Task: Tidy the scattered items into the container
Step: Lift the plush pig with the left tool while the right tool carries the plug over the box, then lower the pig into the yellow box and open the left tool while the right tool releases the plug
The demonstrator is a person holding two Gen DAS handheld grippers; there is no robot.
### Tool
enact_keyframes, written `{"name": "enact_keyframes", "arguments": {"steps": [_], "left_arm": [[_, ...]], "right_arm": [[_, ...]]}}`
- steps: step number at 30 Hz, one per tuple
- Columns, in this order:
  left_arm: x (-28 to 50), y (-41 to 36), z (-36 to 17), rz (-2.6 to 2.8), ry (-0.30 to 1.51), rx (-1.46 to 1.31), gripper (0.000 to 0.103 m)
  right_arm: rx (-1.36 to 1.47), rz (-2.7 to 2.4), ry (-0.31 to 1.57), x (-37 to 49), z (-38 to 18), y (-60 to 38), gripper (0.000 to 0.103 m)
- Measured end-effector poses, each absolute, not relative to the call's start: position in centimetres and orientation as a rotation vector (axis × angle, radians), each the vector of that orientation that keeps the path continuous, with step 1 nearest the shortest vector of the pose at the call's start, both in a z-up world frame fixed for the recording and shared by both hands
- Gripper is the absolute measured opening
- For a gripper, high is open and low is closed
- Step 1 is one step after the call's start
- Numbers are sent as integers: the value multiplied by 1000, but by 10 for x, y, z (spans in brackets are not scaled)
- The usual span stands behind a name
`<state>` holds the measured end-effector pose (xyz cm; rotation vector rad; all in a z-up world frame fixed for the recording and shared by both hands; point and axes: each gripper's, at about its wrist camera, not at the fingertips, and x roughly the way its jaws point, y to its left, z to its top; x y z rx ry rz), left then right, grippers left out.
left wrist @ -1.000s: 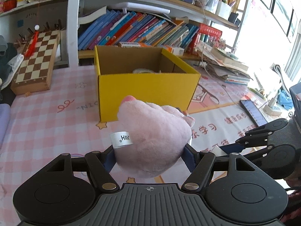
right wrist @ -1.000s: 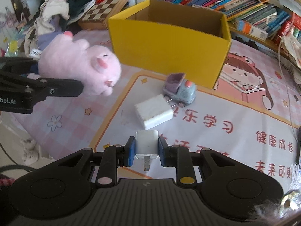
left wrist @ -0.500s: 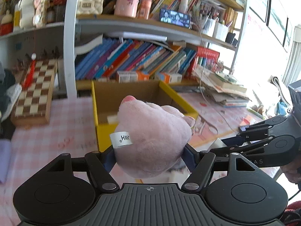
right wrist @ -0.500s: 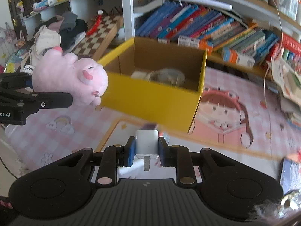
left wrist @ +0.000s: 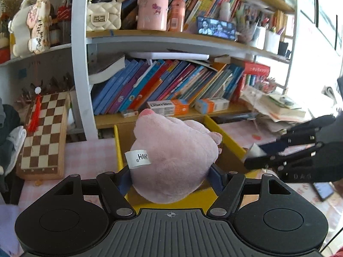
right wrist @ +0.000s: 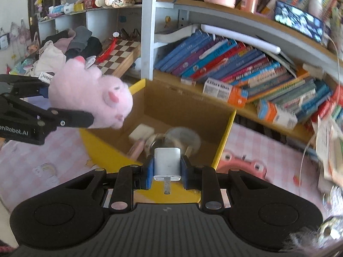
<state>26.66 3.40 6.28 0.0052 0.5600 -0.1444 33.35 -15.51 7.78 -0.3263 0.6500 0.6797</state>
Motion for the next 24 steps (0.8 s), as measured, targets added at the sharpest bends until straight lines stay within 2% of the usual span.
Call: {"name": "enact_keyframes", "arguments": {"steps": [8,24], "left_arm": [[312,30,51,-93,600,86,71],[366,24,1,-70,775,178,72]], "right_arm": [[-390,730,630,397,74,-127,24],[-595,809,750,488,12,-61,24]]}}
